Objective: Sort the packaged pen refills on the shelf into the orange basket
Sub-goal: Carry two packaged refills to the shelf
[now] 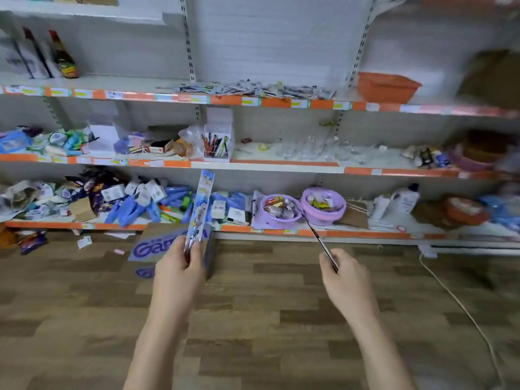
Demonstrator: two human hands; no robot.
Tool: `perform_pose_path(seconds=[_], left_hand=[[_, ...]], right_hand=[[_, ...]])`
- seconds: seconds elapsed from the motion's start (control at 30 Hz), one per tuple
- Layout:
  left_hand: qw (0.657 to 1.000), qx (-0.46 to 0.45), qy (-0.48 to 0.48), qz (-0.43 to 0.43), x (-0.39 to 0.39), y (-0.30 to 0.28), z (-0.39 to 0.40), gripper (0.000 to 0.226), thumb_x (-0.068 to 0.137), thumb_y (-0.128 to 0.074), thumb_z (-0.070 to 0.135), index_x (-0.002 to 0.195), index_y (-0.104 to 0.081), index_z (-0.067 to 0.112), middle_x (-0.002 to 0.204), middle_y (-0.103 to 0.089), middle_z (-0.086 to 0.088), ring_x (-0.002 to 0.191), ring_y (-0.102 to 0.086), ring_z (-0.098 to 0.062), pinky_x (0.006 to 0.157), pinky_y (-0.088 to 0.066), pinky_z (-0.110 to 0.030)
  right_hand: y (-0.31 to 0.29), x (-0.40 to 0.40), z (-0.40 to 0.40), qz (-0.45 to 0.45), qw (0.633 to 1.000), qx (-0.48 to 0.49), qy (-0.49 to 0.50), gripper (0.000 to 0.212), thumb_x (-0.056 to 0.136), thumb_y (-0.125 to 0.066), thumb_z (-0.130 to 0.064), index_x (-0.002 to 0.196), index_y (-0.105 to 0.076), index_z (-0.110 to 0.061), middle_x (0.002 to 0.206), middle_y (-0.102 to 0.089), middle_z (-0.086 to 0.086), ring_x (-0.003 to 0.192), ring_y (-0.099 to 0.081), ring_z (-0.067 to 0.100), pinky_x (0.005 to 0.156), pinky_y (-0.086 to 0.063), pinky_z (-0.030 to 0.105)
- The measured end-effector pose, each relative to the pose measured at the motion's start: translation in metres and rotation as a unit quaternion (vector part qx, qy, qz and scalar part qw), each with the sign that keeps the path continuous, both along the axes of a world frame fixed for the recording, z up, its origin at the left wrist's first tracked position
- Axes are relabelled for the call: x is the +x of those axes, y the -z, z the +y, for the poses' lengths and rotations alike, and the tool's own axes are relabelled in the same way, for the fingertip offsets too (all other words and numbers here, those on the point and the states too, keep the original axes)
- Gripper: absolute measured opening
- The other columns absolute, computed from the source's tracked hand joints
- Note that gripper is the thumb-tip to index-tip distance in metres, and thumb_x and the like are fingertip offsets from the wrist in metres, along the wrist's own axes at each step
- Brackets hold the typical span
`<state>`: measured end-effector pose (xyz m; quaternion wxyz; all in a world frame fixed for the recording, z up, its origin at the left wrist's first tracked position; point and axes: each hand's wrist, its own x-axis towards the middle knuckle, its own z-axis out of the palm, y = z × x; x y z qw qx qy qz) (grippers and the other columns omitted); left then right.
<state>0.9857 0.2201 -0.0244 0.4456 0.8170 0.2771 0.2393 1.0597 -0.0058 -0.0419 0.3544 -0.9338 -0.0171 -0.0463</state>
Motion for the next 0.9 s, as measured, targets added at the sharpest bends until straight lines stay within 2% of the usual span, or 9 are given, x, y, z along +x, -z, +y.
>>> perform_pose_path(seconds=[0.17,0.23,0.3,0.4,0.47,0.57,0.7,0.8,0.9], left_hand=[[1.000,-0.014,0.023,0.003,0.100,0.003,-0.015,0.026,0.096,-0.042,0.026,0.080,-0.050,0.008,0.070,-0.061,-0.010,0.064,-0.056,-0.030,0.060,-0.047,-0.042],[1.000,-0.014,0.025,0.001,0.140,-0.003,-0.024,0.027,0.097,-0.042,0.027,0.083,-0.049,0.005,0.070,-0.059,-0.014,0.063,-0.054,-0.033,0.057,-0.044,-0.040],[0.999,-0.007,0.028,-0.016,0.179,-0.012,-0.035,0.027,0.097,-0.042,0.026,0.080,-0.047,0.005,0.068,-0.056,-0.017,0.058,-0.048,-0.029,0.054,-0.037,-0.034],[0.999,0.019,0.033,-0.036,0.228,-0.021,-0.047,0.027,0.097,-0.041,0.024,0.083,-0.050,0.003,0.072,-0.059,-0.021,0.059,-0.048,-0.030,0.052,-0.032,-0.031],[0.999,0.019,0.025,-0.023,0.252,-0.019,-0.047,0.027,0.097,-0.041,0.025,0.086,-0.052,0.003,0.072,-0.061,-0.019,0.062,-0.052,-0.033,0.053,-0.035,-0.032],[1.000,0.011,0.005,0.000,0.289,-0.013,-0.035,0.028,0.097,-0.042,0.023,0.083,-0.051,0.001,0.067,-0.061,-0.014,0.058,-0.051,-0.026,0.054,-0.036,-0.034],[1.000,0.026,-0.011,-0.004,0.344,-0.011,-0.014,0.031,0.097,-0.044,0.022,0.071,-0.045,0.006,0.056,-0.047,-0.005,0.050,-0.040,-0.020,0.049,-0.029,-0.032],[1.000,0.029,0.004,-0.005,0.396,-0.011,0.001,0.032,0.096,-0.044,0.023,0.071,-0.047,0.003,0.053,-0.042,-0.004,0.049,-0.036,-0.021,0.049,-0.026,-0.032],[0.999,0.033,0.031,-0.014,0.453,-0.016,0.018,0.033,0.096,-0.045,0.023,0.071,-0.048,0.002,0.053,-0.041,-0.004,0.050,-0.037,-0.020,0.050,-0.026,-0.032]], right_hand=[[0.003,0.098,-0.015,-0.004,1.000,0.004,0.003,0.015,0.094,-0.049,-0.026,0.082,-0.052,-0.016,0.067,-0.055,0.002,0.081,-0.058,0.035,0.063,-0.038,0.036],[-0.001,0.140,-0.023,-0.009,1.000,0.010,-0.003,0.015,0.093,-0.050,-0.025,0.081,-0.052,-0.015,0.068,-0.056,0.002,0.078,-0.057,0.034,0.064,-0.041,0.039],[-0.009,0.184,-0.026,-0.012,0.999,0.026,-0.020,0.016,0.094,-0.049,-0.023,0.086,-0.055,-0.011,0.072,-0.060,0.005,0.075,-0.056,0.031,0.064,-0.042,0.039],[-0.017,0.240,-0.023,-0.025,0.998,0.035,-0.047,0.021,0.096,-0.045,-0.021,0.087,-0.057,-0.006,0.069,-0.057,0.008,0.067,-0.052,0.027,0.055,-0.032,0.034],[-0.016,0.269,-0.019,-0.015,0.997,0.040,-0.062,0.027,0.097,-0.044,-0.021,0.081,-0.055,-0.002,0.062,-0.052,0.009,0.056,-0.047,0.021,0.051,-0.028,0.032],[-0.009,0.315,-0.011,0.013,0.997,0.035,-0.070,0.032,0.098,-0.044,-0.024,0.073,-0.049,-0.003,0.059,-0.049,0.008,0.054,-0.044,0.019,0.051,-0.029,0.033],[-0.005,0.375,0.004,0.007,0.997,0.018,-0.073,0.037,0.098,-0.042,-0.027,0.067,-0.044,-0.008,0.056,-0.047,0.007,0.052,-0.041,0.020,0.050,-0.028,0.031],[-0.005,0.422,0.018,0.001,0.997,-0.004,-0.077,0.036,0.098,-0.041,-0.027,0.074,-0.052,-0.003,0.064,-0.055,0.015,0.057,-0.043,0.025,0.055,-0.028,0.035],[-0.012,0.474,0.033,-0.004,0.997,-0.004,-0.074,0.032,0.098,-0.043,-0.025,0.079,-0.054,-0.001,0.063,-0.054,0.012,0.055,-0.043,0.023,0.053,-0.028,0.034]])
